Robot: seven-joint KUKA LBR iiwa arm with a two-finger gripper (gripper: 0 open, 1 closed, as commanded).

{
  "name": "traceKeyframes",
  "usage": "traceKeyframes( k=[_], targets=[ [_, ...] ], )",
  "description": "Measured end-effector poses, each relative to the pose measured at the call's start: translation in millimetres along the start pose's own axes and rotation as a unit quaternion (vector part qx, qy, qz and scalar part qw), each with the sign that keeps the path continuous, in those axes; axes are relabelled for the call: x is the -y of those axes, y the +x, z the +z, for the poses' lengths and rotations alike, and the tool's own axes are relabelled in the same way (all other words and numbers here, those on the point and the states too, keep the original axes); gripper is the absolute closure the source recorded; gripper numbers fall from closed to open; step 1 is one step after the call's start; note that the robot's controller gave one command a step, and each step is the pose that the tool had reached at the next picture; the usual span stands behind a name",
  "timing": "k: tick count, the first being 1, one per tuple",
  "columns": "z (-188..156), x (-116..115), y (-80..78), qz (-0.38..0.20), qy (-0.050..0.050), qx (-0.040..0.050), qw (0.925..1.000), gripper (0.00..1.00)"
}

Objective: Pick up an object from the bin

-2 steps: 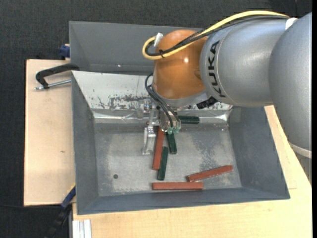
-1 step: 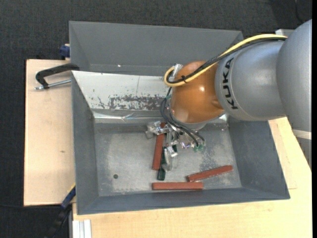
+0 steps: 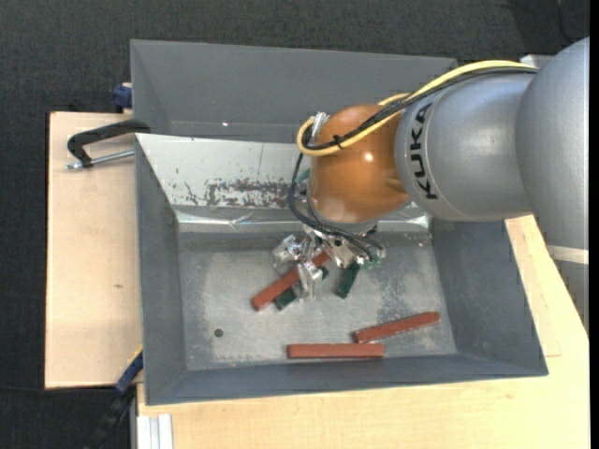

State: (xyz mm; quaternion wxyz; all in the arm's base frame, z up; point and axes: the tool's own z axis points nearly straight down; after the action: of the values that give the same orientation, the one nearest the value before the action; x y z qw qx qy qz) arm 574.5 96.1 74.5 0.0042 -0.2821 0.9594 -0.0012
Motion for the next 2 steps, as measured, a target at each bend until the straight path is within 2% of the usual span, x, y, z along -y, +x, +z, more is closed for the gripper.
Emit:
traceKeyframes(
  k=[2],
  targets=[
    [-4.3,-0.5,1.2,0.001,-0.001,-0.0009,1.0000,1.00]
  ],
)
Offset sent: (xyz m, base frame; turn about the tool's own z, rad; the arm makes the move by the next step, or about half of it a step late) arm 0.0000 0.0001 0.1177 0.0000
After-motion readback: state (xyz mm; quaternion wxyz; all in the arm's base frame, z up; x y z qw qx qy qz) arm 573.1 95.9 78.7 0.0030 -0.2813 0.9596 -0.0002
